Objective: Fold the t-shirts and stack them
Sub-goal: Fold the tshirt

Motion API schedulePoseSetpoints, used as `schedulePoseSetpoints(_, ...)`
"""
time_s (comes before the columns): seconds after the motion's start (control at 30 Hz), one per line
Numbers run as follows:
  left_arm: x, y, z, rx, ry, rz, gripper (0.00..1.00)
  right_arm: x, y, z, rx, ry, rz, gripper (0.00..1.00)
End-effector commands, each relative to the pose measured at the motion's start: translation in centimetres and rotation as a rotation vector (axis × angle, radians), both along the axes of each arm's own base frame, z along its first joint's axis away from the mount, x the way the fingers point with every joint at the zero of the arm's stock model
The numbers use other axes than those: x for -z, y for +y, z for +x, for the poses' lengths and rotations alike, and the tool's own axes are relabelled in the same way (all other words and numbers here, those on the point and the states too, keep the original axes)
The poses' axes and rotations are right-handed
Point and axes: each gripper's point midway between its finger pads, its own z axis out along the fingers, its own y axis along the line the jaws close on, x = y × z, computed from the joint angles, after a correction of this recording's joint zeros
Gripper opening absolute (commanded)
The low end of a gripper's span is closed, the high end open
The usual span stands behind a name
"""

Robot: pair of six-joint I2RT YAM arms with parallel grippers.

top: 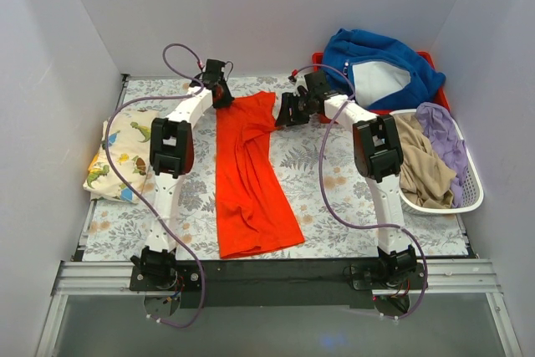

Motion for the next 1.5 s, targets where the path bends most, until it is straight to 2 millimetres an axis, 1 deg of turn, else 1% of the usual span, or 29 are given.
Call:
schedulePoseSetpoints(0.0,-2.8,5.4,-0.4,-0.119,-0.009,0.016,0.0,-4.2,-0.5,0.8,0.014,-0.12,-0.004,0.61)
schedulePoseSetpoints(0.07,-3.8,6.9,-0.2,-0.146,-0.029,-0.015,0.0,-4.3,-0.8,0.6,0.023,-0.13,-0.014,0.61)
schedulePoseSetpoints(0.1,-5.2,7.3,-0.2,-0.15,-0.053,-0.03,0.0,-5.1,-0.9,0.6,0.025,-0.15,-0.012,0.62)
schedulePoseSetpoints(0.13,-5.3,8.0,-0.2,-0.163,-0.054,-0.04,0.0,-5.6,-0.9,0.7,0.026,-0.159,-0.007,0.61)
schedulePoseSetpoints(0.2,-6.8,8.0,-0.1,-0.161,-0.077,-0.084,0.0,-6.5,-0.8,0.5,0.023,-0.169,0.009,0.61)
schedulePoseSetpoints(0.37,-8.0,7.7,0.0,-0.147,-0.094,-0.12,0.0,-7.2,0.0,-0.4,0.003,-0.141,0.062,0.61)
schedulePoseSetpoints(0.4,-7.8,7.0,-0.2,-0.116,-0.082,-0.148,0.05,-7.0,0.3,-0.7,-0.006,-0.136,0.067,0.61)
schedulePoseSetpoints(0.47,-7.7,6.5,-0.4,-0.097,-0.073,-0.171,0.29,-7.3,0.8,-1.1,-0.02,-0.134,0.084,0.61)
schedulePoseSetpoints(0.53,-8.3,5.6,-0.7,-0.071,-0.076,-0.212,0.49,-8.2,2.3,-1.4,-0.06,-0.145,0.117,0.61)
schedulePoseSetpoints(0.6,-8.2,5.4,-0.9,-0.061,-0.074,-0.226,0.5,-8.5,4.2,-2.2,-0.118,-0.131,0.157,0.61)
schedulePoseSetpoints(0.63,-8.5,5.4,-1.0,-0.062,-0.077,-0.225,0.5,-9.5,5.0,-2.0,-0.131,-0.149,0.174,0.61)
schedulePoseSetpoints(0.67,-8.7,5.5,-1.1,-0.062,-0.079,-0.221,0.51,-9.2,5.7,-2.2,-0.142,-0.135,0.182,0.62)
schedulePoseSetpoints(0.7,-9.0,5.6,-1.2,-0.063,-0.085,-0.217,0.51,-9.7,7.0,-2.7,-0.169,-0.141,0.195,0.61)
schedulePoseSetpoints(0.77,-9.5,5.1,-1.4,-0.033,-0.09,-0.232,0.51,-9.8,8.4,-2.9,-0.182,-0.137,0.207,0.61)
schedulePoseSetpoints(0.83,-9.6,4.2,-1.7,0.012,-0.089,-0.262,0.51,-9.5,9.8,-3.7,-0.198,-0.134,0.204,0.61)
schedulePoseSetpoints(0.87,-10.0,2.7,-2.0,0.082,-0.084,-0.324,0.51,-9.1,10.1,-3.9,-0.194,-0.131,0.195,0.61)
schedulePoseSetpoints(0.9,-10.3,1.9,-2.2,0.117,-0.083,-0.351,0.49,-8.7,10.2,-3.9,-0.18,-0.133,0.174,0.61)
schedulePoseSetpoints(1.03,-10.5,-2.7,-4.1,0.266,-0.053,-0.412,0.45,-7.2,8.6,-4.3,-0.124,-0.141,0.103,0.6)
schedulePoseSetpoints(1.07,-10.2,-3.3,-4.6,0.276,-0.04,-0.411,0.44,-7.9,8.1,-4.4,-0.108,-0.162,0.09,0.6)
schedulePoseSetpoints(1.1,-10.1,-4.0,-5.0,0.294,-0.036,-0.407,0.44,-6.5,7.0,-4.5,-0.075,-0.156,0.044,0.6)
schedulePoseSetpoints(1.13,-9.7,-5.5,-6.0,0.323,-0.02,-0.41,0.44,-6.5,6.4,-4.5,-0.062,-0.167,0.023,0.6)
schedulePoseSetpoints(1.17,-9.4,-6.2,-6.4,0.339,-0.011,-0.417,0.43,-7.2,5.8,-4.7,-0.044,-0.183,0.01,0.6)
schedulePoseSetpoints(1.2,-9.2,-7.5,-7.1,0.364,0.005,-0.435,0.44,-6.1,4.4,-4.7,-0.01,-0.177,-0.032,0.6)
schedulePoseSetpoints(1.23,-8.6,-8.0,-7.5,0.37,0.021,-0.444,0.43,-5.8,3.7,-5.0,0.005,-0.175,-0.047,0.6)
schedulePoseSetpoints(1.27,-7.7,-9.1,-8.4,0.384,0.054,-0.458,0.41,-6.0,2.5,-5.2,0.034,-0.181,-0.065,0.6)
schedulePoseSetpoints(1.33,-7.2,-9.9,-9.2,0.39,0.077,-0.468,0.39,-6.1,1.1,-5.5,0.062,-0.188,-0.088,0.6)
schedulePoseSetpoints(1.37,-6.7,-10.3,-9.9,0.39,0.096,-0.473,0.38,-7.4,0.6,-5.6,0.076,-0.215,-0.086,0.6)
schedulePoseSetpoints(1.43,-7.2,-11.7,-11.0,0.413,0.105,-0.504,0.37,-7.0,-1.0,-6.0,0.105,-0.218,-0.117,0.61)
schedulePoseSetpoints(1.47,-7.8,-12.0,-11.4,0.42,0.106,-0.517,0.36,-8.1,-1.5,-6.2,0.114,-0.242,-0.117,0.61)
